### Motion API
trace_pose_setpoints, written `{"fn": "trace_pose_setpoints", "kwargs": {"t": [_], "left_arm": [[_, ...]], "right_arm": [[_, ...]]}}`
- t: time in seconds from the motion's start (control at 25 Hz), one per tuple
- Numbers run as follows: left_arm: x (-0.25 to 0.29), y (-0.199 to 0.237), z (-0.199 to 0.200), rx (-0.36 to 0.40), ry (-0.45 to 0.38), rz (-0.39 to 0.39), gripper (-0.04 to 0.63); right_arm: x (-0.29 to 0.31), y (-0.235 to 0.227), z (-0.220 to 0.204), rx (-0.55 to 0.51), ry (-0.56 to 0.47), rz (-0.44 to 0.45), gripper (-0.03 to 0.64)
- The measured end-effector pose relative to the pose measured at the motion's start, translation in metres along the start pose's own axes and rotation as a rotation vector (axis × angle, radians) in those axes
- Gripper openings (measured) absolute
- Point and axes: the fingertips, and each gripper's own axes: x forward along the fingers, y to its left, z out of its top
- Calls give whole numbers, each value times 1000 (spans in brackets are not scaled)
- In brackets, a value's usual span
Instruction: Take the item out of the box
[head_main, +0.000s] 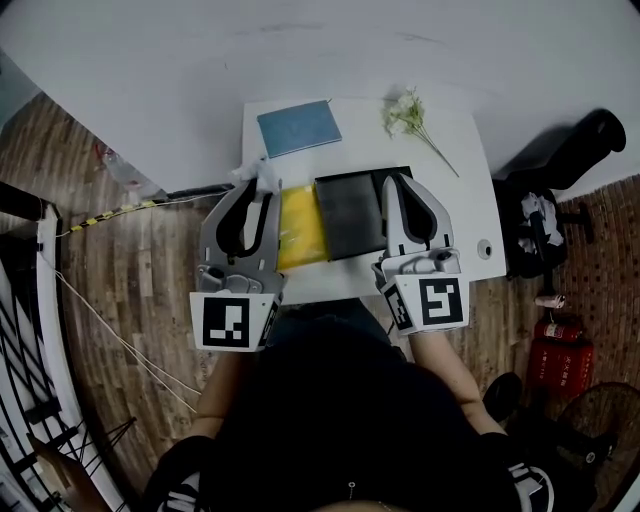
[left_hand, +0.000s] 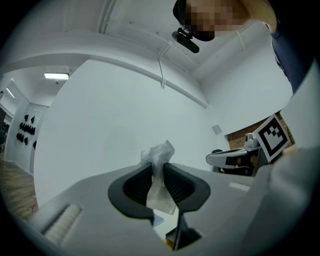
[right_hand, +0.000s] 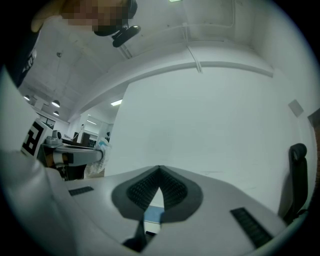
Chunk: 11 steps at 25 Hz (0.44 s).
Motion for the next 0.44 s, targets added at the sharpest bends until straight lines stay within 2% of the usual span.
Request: {"fn": "trace_pose_setpoints", "kwargs": {"t": [0.2,0.44], "left_arm": [[-1,-1,-6,2,54,3,81],[-1,-7,-5,-5,12,-27,81]], "right_arm": [[-7,-6,-5,13,12,-22,11],[-6,-2,-6,3,11,-10,12]]}}
